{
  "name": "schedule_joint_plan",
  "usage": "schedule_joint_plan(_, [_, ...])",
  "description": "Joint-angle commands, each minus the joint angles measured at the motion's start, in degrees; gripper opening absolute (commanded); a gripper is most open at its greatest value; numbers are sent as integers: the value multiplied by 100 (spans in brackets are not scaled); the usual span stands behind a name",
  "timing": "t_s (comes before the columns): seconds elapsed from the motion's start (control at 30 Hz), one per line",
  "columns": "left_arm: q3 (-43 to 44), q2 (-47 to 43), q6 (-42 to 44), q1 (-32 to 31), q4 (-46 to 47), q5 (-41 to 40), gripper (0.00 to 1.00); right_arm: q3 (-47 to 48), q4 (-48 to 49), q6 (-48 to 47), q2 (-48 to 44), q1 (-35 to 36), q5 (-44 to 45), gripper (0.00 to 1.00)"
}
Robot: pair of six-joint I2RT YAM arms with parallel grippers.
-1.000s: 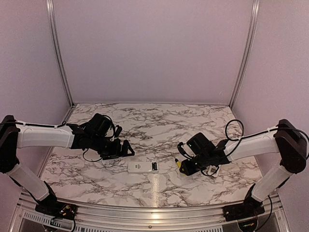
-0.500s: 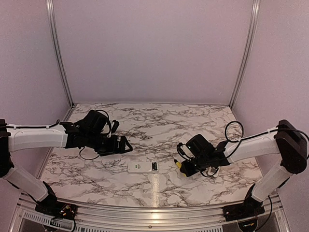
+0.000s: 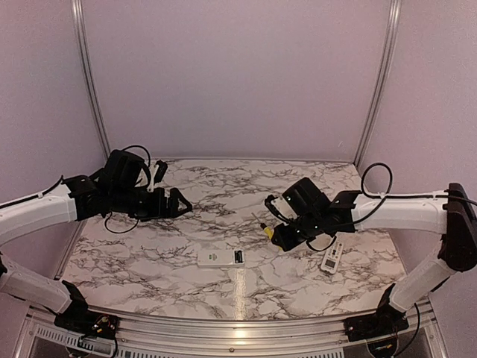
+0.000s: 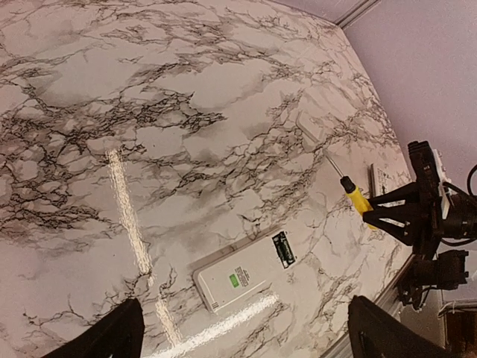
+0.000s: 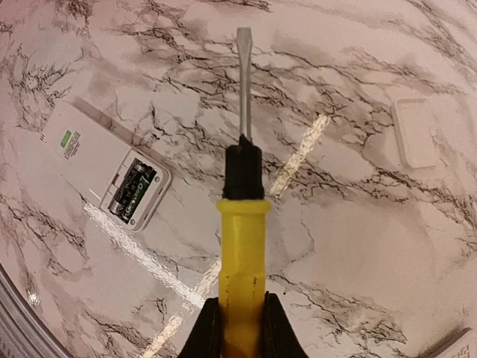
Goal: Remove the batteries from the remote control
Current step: Pick up the screwdriver from the center of the board, then pass from the right arm to the left
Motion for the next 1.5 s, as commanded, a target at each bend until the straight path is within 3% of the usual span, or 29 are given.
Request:
schedule_joint_plan(0.0, [561, -149, 463, 113, -395, 229, 99, 614, -463, -387, -185, 35, -225, 0])
schedule_joint_plan(0.17, [1066, -142, 849, 180, -287, 1478, 99, 1154, -719, -676, -247, -108, -1301, 0])
schedule_joint_plan(0.33, [1134, -225, 698, 256, 484, 2604, 98, 1513, -978, -781, -464, -222, -2436, 0])
schedule_joint_plan(0.5, [1160, -188, 380, 279, 1297, 3298, 93, 1695, -1003, -649, -768, -236, -3428, 0])
schedule_joint_plan(0.67, [1367, 27, 235, 292, 1502, 3743, 88, 2090, -1100, -609, -864, -249, -4195, 0])
schedule_joint_plan(0.77, [1428, 226, -128, 297, 1861, 4254, 80, 2340, -1154, -578, -830, -250, -4506, 0])
schedule_joint_plan(1.03, [1482, 439, -911, 264, 2666, 4494, 67, 2897, -1419, -628, -743, -245, -4304, 0])
schedule_joint_plan(1.2, [1683, 658, -965, 146, 2287, 4142, 64, 3276, -1706, -828, -679, -217, -3331, 0])
schedule_joint_plan(1.37, [1897, 932, -1208, 91, 1970, 3820, 52, 3733, -2094, -1094, -499, -39, -2633, 0])
schedule_joint_plan(1.47, [1952, 1040, -1393, 69, 2060, 3802, 51, 4021, -2367, -1232, -318, 84, -2392, 0])
